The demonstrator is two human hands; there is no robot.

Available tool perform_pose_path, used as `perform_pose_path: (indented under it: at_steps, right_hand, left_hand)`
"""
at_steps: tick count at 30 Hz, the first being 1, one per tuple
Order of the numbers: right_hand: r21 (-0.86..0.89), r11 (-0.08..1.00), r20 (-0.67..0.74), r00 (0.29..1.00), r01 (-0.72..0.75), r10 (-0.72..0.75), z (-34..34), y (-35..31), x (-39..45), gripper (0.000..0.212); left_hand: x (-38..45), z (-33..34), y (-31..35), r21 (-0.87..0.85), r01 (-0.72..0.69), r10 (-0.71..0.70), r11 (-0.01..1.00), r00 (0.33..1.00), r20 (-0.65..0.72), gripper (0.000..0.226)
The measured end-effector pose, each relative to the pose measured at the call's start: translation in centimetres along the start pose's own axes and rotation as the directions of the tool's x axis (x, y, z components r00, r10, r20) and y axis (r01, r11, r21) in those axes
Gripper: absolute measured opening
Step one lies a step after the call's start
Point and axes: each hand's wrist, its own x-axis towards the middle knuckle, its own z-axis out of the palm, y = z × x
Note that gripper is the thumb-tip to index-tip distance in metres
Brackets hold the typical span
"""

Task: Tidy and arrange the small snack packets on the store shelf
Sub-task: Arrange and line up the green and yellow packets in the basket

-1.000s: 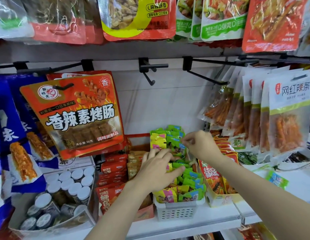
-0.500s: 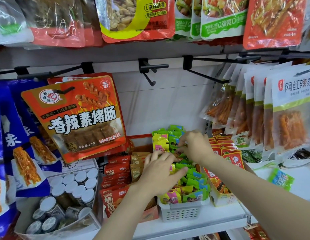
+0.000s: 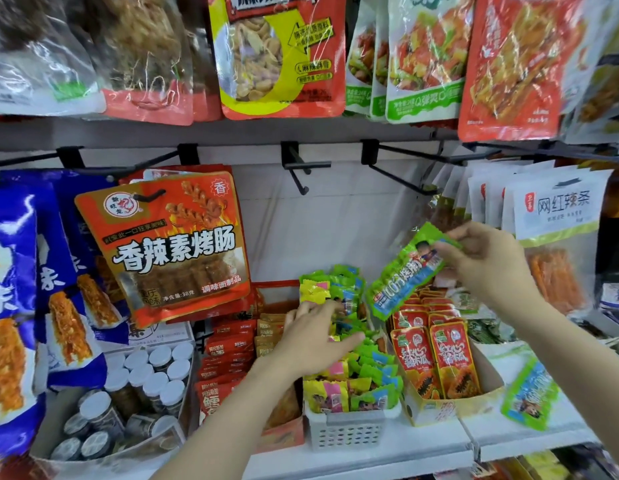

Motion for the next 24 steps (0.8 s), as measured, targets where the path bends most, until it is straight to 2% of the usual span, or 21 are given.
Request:
perform_pose_path:
  at_steps: [4,6,9,11,13,15,18,21,24]
  right_hand:
    - [0.023,0.999,-0.043,0.998,-0.039,0.04,-1.1,-0.1,-0.3,0.01]
    - [0.119,0.992,-0.046,0.998,-0.047,0.053,-1.6,-0.7,-0.4,0.013]
    - [0.327,0.941,0.054,0.996,-0.085,0.071,-1.4,-1.7,-0.9,0.006]
    - [0.399,0.909,0.134,0.989,-0.117,0.069,-0.7,-2.2,-1.3,0.005]
    - [0.42,0.895,0.181,0.98,-0.15,0.079,0.2,-2.5,-1.5,0.003]
    - [0.423,0.888,0.193,0.975,-0.183,0.109,1.0,-2.7,-1.5,0.006]
    - [0.415,0.88,0.205,0.966,-0.231,0.157,1.7,-2.6,-1.5,0.009]
    - [0.417,0.866,0.228,0.954,-0.275,0.193,2.1,-2.6,-1.7,0.011]
    - [0.41,0.857,0.237,0.944,-0.312,0.23,2.3,-2.5,-1.9,0.009]
  left_hand:
    - [0.4,-1.6,0.7,-0.164,0.046,-0.046,0.985,0.999,0.004,0.068]
    - [-0.1,-2.1,0.9,-0.335,0.033,-0.041,0.942,0.999,-0.017,0.067]
    - [-1.7,-2.2,1.6,-0.614,0.012,-0.05,0.789,0.998,-0.045,0.057]
    - [-2.8,-1.8,2.3,-0.755,0.067,-0.081,0.652,0.997,0.019,0.054]
    - [-3.9,-1.3,2.7,-0.848,0.097,-0.078,0.522,0.995,0.066,0.041]
    - [-5.0,-1.1,2.9,-0.915,0.075,-0.104,0.397,0.994,0.036,0.027]
    - [-6.1,-1.0,2.7,-0.965,0.043,-0.193,0.26,0.981,-0.008,0.023]
    - [-6.9,-0.7,2.4,-0.982,0.051,-0.239,0.18,0.971,0.006,0.029]
    - [-7.2,-0.5,1.7,-0.988,0.052,-0.289,0.147,0.957,0.008,0.029]
